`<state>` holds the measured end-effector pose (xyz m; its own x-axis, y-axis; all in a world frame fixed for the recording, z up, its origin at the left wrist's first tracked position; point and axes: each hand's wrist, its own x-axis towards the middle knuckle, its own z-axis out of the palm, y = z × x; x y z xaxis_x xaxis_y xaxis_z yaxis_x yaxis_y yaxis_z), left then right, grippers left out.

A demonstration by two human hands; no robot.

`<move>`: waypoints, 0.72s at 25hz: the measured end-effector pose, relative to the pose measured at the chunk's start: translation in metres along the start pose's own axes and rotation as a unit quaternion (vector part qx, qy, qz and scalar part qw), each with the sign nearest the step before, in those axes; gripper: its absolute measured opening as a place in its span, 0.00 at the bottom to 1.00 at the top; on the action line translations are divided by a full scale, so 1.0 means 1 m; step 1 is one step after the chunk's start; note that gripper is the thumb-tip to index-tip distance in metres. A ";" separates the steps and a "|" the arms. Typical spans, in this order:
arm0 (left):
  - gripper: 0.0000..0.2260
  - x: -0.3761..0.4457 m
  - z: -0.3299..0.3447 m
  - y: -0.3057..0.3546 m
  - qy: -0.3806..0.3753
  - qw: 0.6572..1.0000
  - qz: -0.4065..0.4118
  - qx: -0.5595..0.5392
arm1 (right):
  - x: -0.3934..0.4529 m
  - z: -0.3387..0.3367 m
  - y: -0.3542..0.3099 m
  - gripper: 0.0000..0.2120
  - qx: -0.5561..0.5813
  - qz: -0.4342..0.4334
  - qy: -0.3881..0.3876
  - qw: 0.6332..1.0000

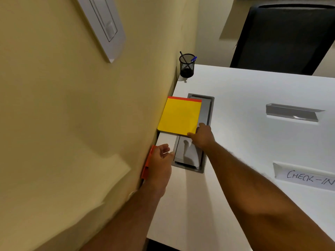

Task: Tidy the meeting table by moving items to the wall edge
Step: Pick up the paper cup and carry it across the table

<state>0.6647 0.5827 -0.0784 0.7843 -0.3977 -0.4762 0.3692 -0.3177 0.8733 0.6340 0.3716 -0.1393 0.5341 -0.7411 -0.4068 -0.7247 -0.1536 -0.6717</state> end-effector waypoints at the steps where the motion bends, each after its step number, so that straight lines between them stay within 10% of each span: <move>1: 0.13 -0.001 -0.003 0.000 0.000 1.000 -0.001 -0.001 | -0.010 -0.002 0.003 0.30 0.017 -0.006 0.022 1.000; 10: 0.11 -0.068 -0.027 0.002 0.055 0.998 0.029 0.021 | -0.177 0.032 -0.008 0.10 0.141 -0.138 -0.015 0.980; 18: 0.15 -0.128 -0.100 -0.025 0.118 0.985 0.070 0.108 | -0.248 0.080 -0.024 0.21 0.022 -0.105 -0.116 0.987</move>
<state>0.6043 0.7276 -0.0292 0.9231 -0.2484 -0.2936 0.1545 -0.4596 0.8746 0.5538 0.6116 -0.0718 0.7594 -0.5261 -0.3828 -0.5706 -0.2557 -0.7805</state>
